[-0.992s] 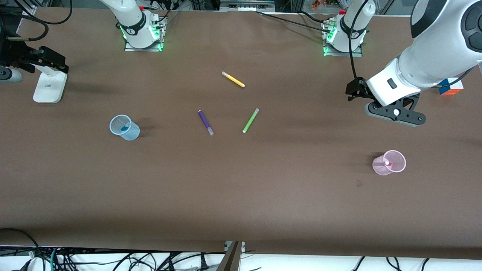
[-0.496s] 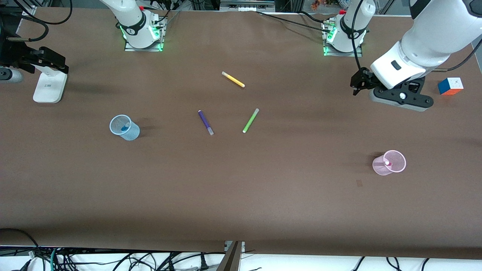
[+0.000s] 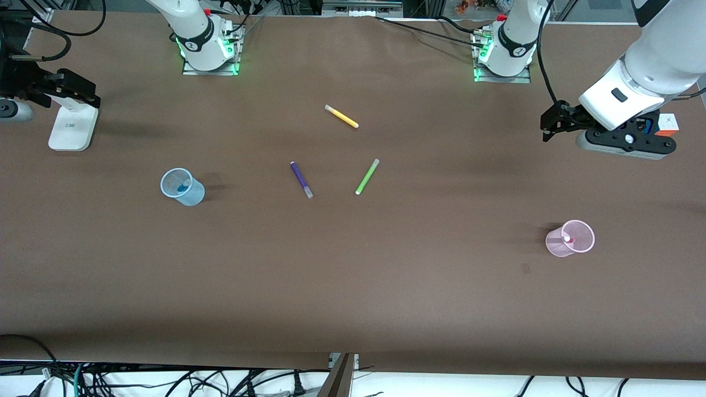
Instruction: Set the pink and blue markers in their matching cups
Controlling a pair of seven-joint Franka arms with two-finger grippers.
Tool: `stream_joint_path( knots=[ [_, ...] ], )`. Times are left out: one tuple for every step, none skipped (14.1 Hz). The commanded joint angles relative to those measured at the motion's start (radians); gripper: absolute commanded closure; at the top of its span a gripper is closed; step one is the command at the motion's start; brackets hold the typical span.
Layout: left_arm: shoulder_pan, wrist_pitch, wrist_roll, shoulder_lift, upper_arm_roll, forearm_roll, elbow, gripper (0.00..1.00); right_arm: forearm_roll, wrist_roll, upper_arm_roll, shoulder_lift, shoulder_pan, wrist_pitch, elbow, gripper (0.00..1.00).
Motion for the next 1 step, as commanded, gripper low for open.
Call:
stream_joint_path(
  knots=[
    [0.002, -0.022, 0.018, 0.016, -0.001, 0.019, 0.031, 0.0, -0.004, 0.005, 0.0, 0.009, -0.001, -0.026, 0.028, 0.0]
  ],
)
